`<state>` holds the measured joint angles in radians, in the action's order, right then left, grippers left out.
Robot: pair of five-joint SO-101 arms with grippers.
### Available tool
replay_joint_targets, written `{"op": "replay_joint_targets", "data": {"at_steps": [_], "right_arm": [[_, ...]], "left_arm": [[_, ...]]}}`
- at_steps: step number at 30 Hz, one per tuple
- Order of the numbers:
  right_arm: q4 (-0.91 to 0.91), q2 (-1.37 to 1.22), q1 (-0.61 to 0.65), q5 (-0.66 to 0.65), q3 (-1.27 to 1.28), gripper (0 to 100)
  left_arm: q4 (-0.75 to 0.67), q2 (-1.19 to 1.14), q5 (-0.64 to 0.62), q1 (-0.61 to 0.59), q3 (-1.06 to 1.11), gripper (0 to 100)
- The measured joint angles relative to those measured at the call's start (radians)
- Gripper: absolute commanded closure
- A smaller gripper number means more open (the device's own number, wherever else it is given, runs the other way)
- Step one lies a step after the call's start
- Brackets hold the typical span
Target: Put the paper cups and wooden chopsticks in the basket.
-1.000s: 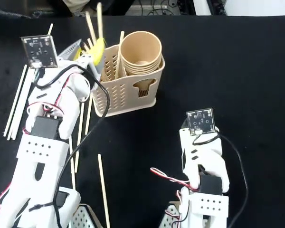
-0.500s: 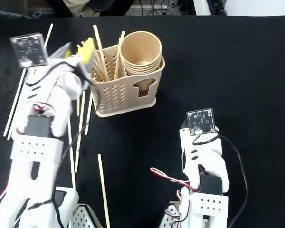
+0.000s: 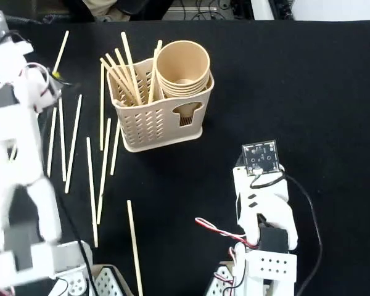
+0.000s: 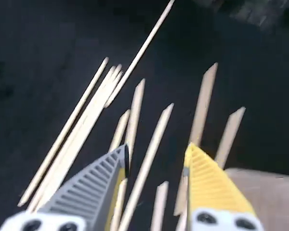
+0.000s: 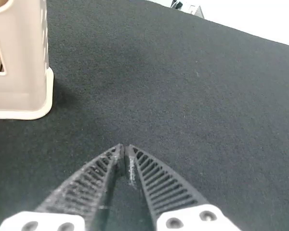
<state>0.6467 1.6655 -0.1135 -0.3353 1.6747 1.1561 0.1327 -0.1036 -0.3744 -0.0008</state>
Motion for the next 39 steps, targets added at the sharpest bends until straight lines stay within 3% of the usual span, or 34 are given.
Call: {"op": "replay_joint_targets", "data": {"at_steps": [6, 14, 19, 22, 26, 30, 39], "right_arm": [[0.000, 0.000, 0.000, 0.000, 0.000, 98.5], [0.000, 0.000, 0.000, 0.000, 0.000, 98.5], [0.000, 0.000, 0.000, 0.000, 0.000, 98.5], [0.000, 0.000, 0.000, 0.000, 0.000, 98.5], [0.000, 0.000, 0.000, 0.000, 0.000, 98.5], [0.000, 0.000, 0.000, 0.000, 0.000, 98.5], [0.000, 0.000, 0.000, 0.000, 0.000, 98.5]], "left_arm": [[0.087, -0.460, 0.238, -0.104, -0.273, 80], [0.238, -0.953, 0.393, -0.256, -0.806, 80], [0.381, -1.189, 0.477, -0.270, -1.120, 80], [0.442, -1.307, 0.503, -0.269, -1.287, 87], [0.505, -1.427, 0.511, -0.264, -1.490, 98], [0.532, -1.504, 0.511, -0.262, -1.619, 97], [0.589, -1.488, 0.511, -0.262, -1.637, 97]]}}
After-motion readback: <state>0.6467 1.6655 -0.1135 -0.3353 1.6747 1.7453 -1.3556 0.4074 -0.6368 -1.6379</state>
